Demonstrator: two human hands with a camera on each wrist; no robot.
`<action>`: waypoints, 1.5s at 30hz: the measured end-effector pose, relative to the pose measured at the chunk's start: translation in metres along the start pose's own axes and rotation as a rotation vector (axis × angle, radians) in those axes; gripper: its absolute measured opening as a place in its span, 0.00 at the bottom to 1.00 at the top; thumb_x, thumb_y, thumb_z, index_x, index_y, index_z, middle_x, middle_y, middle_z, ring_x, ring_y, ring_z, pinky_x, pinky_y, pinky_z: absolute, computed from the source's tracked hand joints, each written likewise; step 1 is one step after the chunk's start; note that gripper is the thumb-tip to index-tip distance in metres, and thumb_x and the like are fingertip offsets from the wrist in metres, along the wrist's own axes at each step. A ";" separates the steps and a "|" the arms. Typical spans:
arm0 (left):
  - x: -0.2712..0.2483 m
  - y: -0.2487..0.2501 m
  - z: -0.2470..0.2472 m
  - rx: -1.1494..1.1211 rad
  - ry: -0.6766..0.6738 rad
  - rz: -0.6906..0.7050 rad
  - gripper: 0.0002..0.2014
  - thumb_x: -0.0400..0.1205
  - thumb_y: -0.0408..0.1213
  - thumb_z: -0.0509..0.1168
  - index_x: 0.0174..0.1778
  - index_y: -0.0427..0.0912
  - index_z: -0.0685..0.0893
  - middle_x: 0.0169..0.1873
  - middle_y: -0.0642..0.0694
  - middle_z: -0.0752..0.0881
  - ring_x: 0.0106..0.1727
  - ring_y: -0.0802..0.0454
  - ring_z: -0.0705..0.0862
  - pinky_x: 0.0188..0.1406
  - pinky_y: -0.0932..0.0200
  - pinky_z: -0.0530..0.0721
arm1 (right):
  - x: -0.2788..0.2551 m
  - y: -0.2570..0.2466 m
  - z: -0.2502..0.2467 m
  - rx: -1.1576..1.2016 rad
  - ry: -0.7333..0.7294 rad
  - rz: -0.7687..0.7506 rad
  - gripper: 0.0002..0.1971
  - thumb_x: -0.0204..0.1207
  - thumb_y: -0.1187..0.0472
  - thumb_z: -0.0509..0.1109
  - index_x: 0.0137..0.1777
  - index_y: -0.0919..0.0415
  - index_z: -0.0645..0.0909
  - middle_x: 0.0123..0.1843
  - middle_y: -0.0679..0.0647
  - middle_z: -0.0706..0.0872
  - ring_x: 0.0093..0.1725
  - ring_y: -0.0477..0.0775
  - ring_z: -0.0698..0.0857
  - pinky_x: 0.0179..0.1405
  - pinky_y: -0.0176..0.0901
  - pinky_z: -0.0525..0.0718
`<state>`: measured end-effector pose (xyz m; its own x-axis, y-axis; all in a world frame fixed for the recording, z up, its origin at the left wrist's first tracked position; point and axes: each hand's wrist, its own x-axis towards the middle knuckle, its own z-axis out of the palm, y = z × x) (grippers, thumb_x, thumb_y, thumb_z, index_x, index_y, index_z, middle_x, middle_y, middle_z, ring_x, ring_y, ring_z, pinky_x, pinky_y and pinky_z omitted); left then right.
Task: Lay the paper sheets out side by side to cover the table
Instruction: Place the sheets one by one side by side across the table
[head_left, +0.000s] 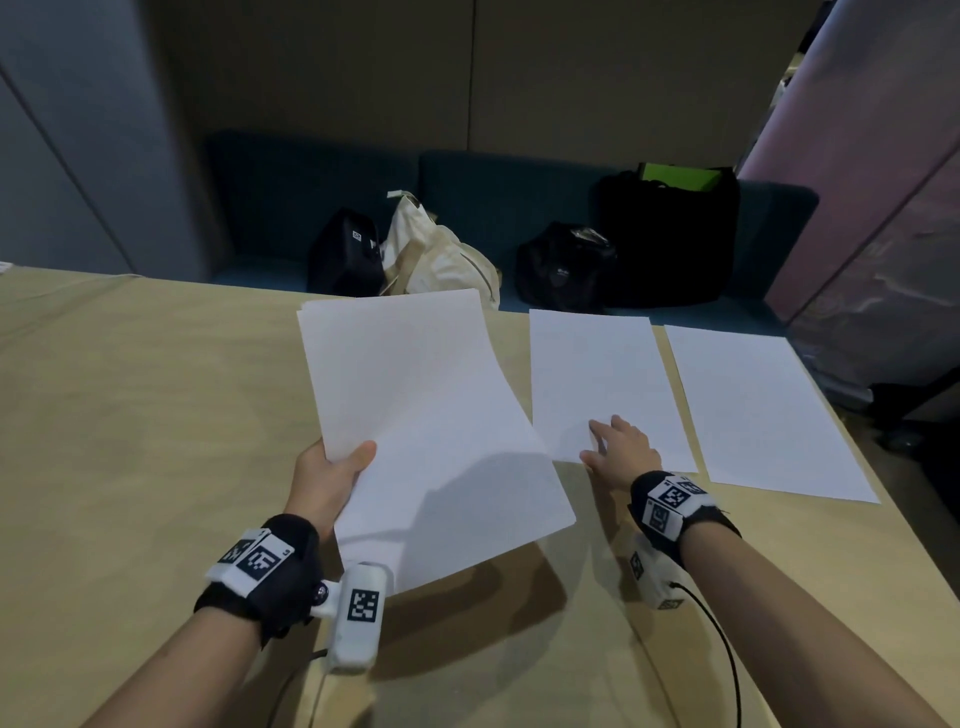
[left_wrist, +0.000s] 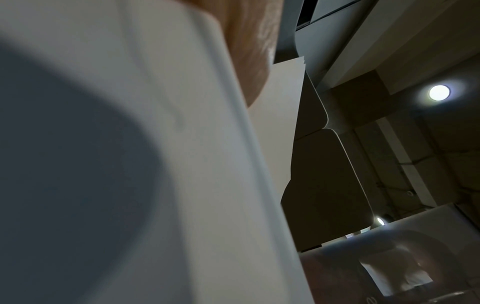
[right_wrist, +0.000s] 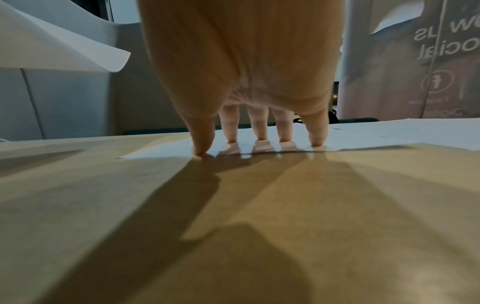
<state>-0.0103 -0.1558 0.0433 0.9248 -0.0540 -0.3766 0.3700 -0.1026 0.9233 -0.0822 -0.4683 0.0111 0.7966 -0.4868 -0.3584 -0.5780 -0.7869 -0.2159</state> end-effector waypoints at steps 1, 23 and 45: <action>0.000 0.000 0.001 -0.001 -0.003 0.000 0.17 0.80 0.28 0.65 0.64 0.28 0.78 0.62 0.32 0.84 0.54 0.43 0.82 0.56 0.52 0.77 | -0.001 0.001 0.001 -0.002 0.001 0.003 0.25 0.80 0.50 0.61 0.77 0.52 0.65 0.80 0.57 0.63 0.77 0.64 0.65 0.73 0.65 0.69; -0.007 -0.005 0.004 0.015 -0.022 -0.009 0.17 0.80 0.28 0.65 0.64 0.28 0.78 0.62 0.32 0.84 0.54 0.43 0.82 0.58 0.51 0.78 | -0.006 0.002 0.006 0.038 0.007 0.046 0.27 0.80 0.51 0.61 0.79 0.52 0.62 0.84 0.56 0.58 0.81 0.63 0.60 0.77 0.67 0.62; -0.009 -0.002 0.009 -0.006 -0.048 0.000 0.16 0.79 0.27 0.65 0.63 0.29 0.79 0.61 0.32 0.84 0.54 0.43 0.83 0.58 0.51 0.78 | -0.013 -0.004 -0.010 0.328 0.133 -0.050 0.21 0.82 0.54 0.60 0.71 0.61 0.75 0.76 0.60 0.74 0.72 0.61 0.74 0.70 0.52 0.72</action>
<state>-0.0199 -0.1643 0.0445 0.9197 -0.1017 -0.3793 0.3704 -0.0962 0.9239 -0.0885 -0.4624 0.0264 0.8291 -0.5127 -0.2229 -0.5463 -0.6581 -0.5182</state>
